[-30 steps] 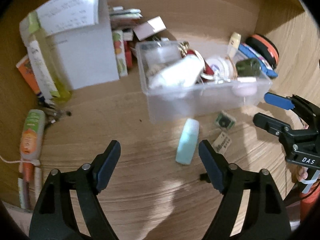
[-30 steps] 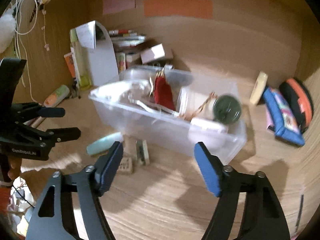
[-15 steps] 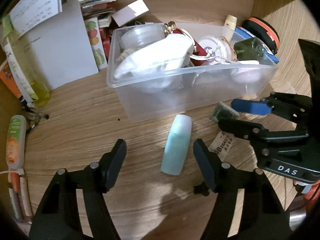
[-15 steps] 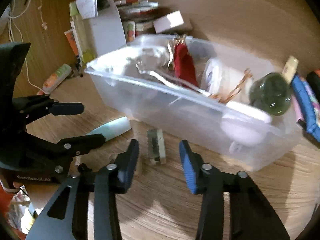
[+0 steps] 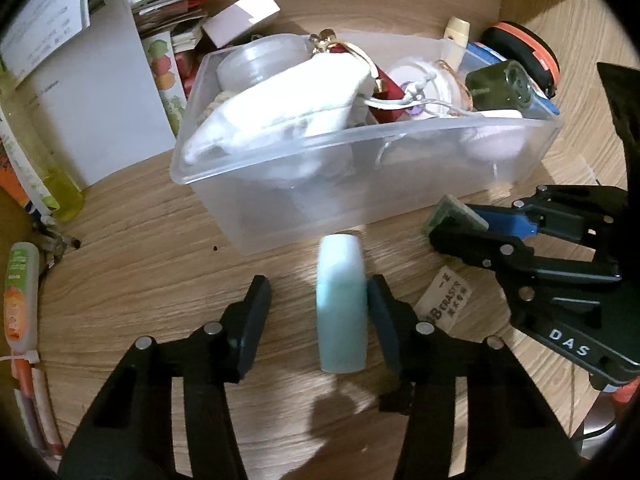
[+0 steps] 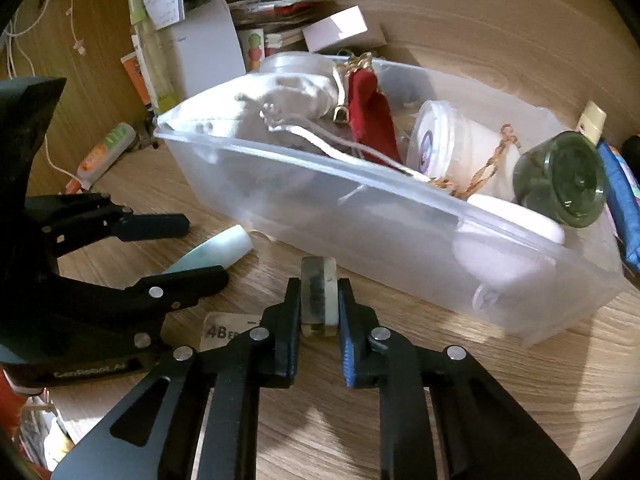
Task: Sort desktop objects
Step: 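Grasp the small green stamp with the right gripper while the left grasps the mint-green tube, then carry the tube and stamp into the clear box and open both grippers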
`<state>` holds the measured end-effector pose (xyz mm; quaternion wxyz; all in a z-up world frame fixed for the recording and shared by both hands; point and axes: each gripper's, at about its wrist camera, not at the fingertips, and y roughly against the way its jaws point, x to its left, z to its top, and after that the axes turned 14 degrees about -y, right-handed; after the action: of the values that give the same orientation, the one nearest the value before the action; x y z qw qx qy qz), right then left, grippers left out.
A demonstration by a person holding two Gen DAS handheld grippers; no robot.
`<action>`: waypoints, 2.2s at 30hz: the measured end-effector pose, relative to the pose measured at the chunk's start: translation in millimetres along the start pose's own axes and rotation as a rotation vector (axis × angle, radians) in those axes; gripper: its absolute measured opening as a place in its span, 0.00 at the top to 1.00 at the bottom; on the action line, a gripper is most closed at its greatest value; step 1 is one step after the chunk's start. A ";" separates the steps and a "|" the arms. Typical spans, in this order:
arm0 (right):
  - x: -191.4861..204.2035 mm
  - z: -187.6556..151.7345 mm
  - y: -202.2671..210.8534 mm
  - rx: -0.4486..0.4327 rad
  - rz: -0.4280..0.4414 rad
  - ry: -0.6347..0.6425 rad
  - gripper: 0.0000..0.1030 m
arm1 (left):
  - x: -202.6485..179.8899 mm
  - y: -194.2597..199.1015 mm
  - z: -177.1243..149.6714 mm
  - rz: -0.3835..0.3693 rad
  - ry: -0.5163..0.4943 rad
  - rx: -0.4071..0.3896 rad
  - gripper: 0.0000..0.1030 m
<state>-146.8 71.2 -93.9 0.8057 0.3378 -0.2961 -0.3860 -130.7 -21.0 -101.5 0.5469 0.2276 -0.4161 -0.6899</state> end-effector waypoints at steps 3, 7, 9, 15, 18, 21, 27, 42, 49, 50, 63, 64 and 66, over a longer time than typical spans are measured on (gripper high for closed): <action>-2.1 -0.2 4.8 -0.013 0.008 -0.001 0.86 | -2.3 1.0 0.3 -0.006 -0.015 -0.008 0.66; -5.5 0.9 7.1 -0.016 0.021 -0.017 0.86 | -2.1 1.8 -0.6 -0.013 -0.019 -0.019 0.77; -5.9 1.4 9.0 -0.019 0.030 -0.024 0.86 | -0.3 2.1 -1.1 -0.026 -0.010 -0.024 0.77; -11.0 -0.7 19.0 -0.037 0.038 -0.032 0.86 | 6.2 6.7 -6.5 -0.011 0.032 -0.029 0.77; -15.4 -2.9 27.0 -0.049 0.034 -0.030 0.86 | 6.5 18.6 -13.5 0.001 0.048 -0.048 0.77; -20.0 -5.3 34.4 -0.058 0.032 -0.029 0.86 | 3.2 31.0 -16.4 0.019 0.047 -0.076 0.77; -28.1 -4.9 53.4 -0.104 0.026 -0.041 0.86 | -4.2 56.4 -19.5 0.049 0.058 -0.140 0.77; -29.2 25.0 90.4 -0.225 0.039 -0.042 0.86 | 8.8 101.9 16.1 0.045 0.083 -0.294 0.77; -28.3 47.8 94.6 -0.262 0.027 -0.030 0.86 | 22.2 105.5 29.7 0.063 0.079 -0.304 0.77; -28.0 50.4 94.1 -0.264 0.026 -0.028 0.86 | 24.5 105.6 31.7 0.065 0.079 -0.305 0.77; -17.4 80.9 62.4 -0.234 0.036 -0.024 0.86 | 46.4 92.0 56.7 0.001 0.130 -0.325 0.77; -17.0 82.7 58.1 -0.225 0.035 -0.023 0.86 | 47.6 88.8 59.4 0.004 0.137 -0.321 0.77; -16.7 85.5 50.0 -0.214 0.023 -0.020 0.86 | 49.3 83.6 63.7 0.012 0.148 -0.312 0.77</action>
<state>-197.6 81.6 -7.8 0.8385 0.2427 -0.2650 -0.4096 -147.1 -51.4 9.3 0.6086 0.1877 -0.2640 -0.7243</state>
